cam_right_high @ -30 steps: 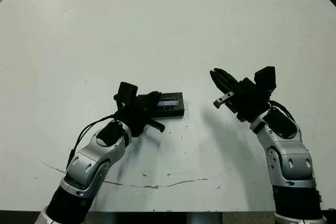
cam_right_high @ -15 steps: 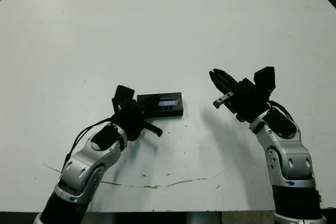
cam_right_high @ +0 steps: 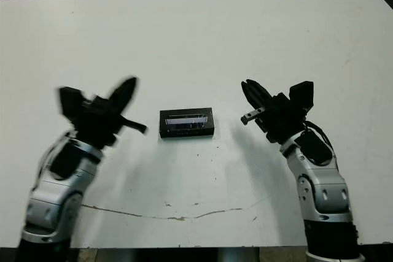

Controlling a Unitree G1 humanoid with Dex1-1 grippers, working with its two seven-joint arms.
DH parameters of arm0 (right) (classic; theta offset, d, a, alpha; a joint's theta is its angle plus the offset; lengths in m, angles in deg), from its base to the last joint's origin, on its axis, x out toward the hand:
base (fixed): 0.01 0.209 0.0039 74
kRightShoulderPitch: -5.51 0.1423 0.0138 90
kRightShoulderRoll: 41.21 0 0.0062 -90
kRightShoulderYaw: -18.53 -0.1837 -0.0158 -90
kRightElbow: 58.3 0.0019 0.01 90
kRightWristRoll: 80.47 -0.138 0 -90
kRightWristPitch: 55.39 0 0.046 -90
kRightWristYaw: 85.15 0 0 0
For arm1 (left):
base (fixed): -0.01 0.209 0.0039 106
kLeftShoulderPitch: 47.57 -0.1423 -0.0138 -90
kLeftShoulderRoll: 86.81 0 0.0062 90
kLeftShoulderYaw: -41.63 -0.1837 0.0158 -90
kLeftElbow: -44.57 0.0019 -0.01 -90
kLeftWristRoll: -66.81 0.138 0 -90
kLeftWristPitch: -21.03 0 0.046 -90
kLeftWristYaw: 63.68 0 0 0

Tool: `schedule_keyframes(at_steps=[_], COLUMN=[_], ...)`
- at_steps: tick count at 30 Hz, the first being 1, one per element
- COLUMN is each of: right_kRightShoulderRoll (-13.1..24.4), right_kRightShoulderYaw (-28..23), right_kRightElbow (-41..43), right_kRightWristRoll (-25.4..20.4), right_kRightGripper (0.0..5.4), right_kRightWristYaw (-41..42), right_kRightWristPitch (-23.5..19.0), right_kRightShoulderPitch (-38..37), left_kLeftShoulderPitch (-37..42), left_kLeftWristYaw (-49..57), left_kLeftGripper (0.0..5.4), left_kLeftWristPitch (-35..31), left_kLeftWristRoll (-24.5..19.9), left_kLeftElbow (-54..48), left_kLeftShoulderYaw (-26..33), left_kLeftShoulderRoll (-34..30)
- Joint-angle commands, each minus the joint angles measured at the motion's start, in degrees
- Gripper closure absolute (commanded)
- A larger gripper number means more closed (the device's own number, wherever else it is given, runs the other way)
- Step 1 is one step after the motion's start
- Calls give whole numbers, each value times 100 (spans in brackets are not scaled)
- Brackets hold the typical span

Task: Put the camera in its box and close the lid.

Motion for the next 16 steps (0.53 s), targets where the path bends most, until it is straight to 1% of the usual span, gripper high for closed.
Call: schedule_keyframes(at_steps=[1,4,6,8,10,12,16], right_kRightShoulderRoll=[-148,-220,-274,-320,-376,-426,-466], right_kRightShoulderYaw=[24,105,186,265,310,344,381], right_kRightElbow=[-55,-179,-337,-531,-695,-748,-617], right_kRightWristRoll=[107,396,699,966,1125,1255,1362], right_kRightGripper=[540,540,540,540,540,540,540], right_kRightWristYaw=[-195,-353,-495,-608,-688,-779,-882], right_kRightWristPitch=[62,341,658,992,1224,1345,1293], right_kRightShoulderPitch=[15,101,152,195,217,209,145], left_kLeftShoulderPitch=[101,80,60,56,44,44,67], left_kLeftWristYaw=[55,109,171,284,434,539,582], left_kLeftGripper=[538,538,538,538,538,538,538], left_kLeftWristPitch=[472,1068,1512,1786,1949,2046,2130], left_kLeftWristRoll=[50,72,63,47,118,179,151], left_kLeftElbow=[409,865,1235,1533,1712,1812,1927], left_kLeftShoulderYaw=[460,698,794,844,834,803,747], left_kLeftShoulderRoll=[-241,-227,-116,7,102,172,243])
